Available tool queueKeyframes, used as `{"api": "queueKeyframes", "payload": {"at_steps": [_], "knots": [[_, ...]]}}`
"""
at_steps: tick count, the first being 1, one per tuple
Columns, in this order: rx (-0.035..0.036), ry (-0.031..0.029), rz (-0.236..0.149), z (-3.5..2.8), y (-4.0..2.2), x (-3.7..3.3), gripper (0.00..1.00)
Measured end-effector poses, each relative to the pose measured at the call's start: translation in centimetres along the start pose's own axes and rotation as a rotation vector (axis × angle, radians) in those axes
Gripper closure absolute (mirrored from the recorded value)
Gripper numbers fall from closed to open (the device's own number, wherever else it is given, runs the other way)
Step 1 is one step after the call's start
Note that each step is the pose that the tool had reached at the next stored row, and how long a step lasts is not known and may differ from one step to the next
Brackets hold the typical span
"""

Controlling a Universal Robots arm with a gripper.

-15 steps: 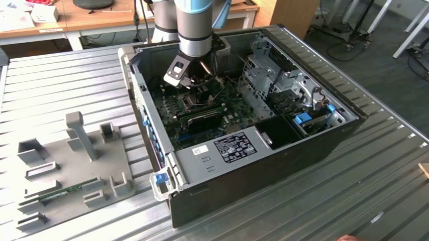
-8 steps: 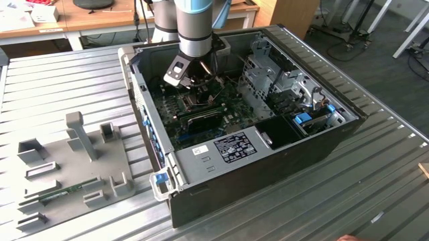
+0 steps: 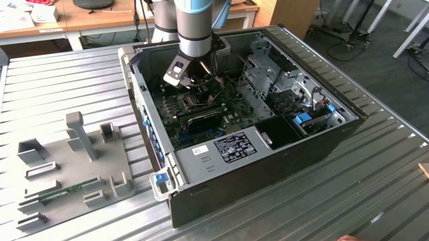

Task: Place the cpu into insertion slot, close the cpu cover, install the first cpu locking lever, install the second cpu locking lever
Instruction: 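Place the cpu into insertion slot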

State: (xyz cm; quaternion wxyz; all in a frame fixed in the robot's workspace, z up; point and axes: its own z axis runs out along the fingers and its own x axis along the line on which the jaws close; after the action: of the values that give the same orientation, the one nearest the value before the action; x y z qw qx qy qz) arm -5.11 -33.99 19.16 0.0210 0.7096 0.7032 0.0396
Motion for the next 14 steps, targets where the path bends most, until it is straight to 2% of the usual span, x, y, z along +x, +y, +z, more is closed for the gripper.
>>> {"api": "queueKeyframes", "payload": {"at_steps": [14], "knots": [[-0.0001,0.0001,0.000,0.01,-0.01,0.20,0.46]]}}
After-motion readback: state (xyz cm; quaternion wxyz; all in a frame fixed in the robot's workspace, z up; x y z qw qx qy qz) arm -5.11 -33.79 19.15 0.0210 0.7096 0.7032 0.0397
